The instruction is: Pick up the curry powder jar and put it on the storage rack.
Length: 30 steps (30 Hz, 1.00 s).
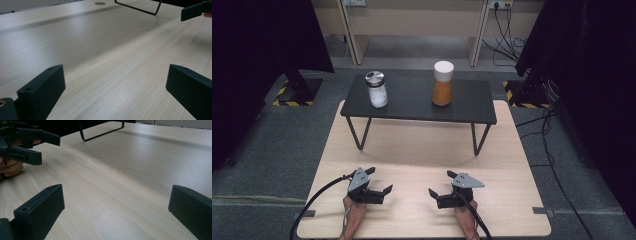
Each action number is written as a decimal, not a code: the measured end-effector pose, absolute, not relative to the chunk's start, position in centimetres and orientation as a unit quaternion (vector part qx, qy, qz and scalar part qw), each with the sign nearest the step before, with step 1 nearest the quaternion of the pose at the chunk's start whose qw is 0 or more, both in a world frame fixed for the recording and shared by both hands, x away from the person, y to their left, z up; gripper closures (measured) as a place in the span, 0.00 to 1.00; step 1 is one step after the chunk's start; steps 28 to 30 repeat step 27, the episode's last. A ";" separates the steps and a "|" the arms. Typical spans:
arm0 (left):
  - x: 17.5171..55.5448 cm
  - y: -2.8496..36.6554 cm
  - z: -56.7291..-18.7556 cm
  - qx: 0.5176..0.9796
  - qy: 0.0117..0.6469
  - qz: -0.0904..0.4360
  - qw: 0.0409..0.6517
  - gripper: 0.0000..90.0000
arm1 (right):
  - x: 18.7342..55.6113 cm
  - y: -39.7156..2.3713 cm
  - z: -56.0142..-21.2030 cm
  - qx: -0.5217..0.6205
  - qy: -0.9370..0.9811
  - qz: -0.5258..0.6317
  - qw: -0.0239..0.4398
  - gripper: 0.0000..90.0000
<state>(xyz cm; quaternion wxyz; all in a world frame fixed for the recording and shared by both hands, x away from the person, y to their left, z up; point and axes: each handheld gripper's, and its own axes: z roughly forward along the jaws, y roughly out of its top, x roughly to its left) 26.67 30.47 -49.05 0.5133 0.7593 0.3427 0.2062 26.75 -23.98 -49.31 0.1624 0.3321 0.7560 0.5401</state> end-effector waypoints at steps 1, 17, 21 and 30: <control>26.7 30.5 -49.1 0.759 0.342 0.206 0.514 0.02 | 26.8 -24.0 -49.3 0.332 0.756 0.541 0.162 0.00; 26.7 30.5 -49.0 0.759 0.343 0.206 0.513 0.02 | 27.0 -24.1 -49.3 0.329 0.757 0.542 0.157 0.00; 26.7 30.5 -49.0 0.759 0.343 0.206 0.513 0.02 | 26.9 -24.1 -49.4 0.329 0.756 0.543 0.158 0.00; 26.7 30.4 -49.0 0.759 0.344 0.206 0.513 0.02 | 26.9 -24.2 -49.4 0.330 0.755 0.545 0.156 0.00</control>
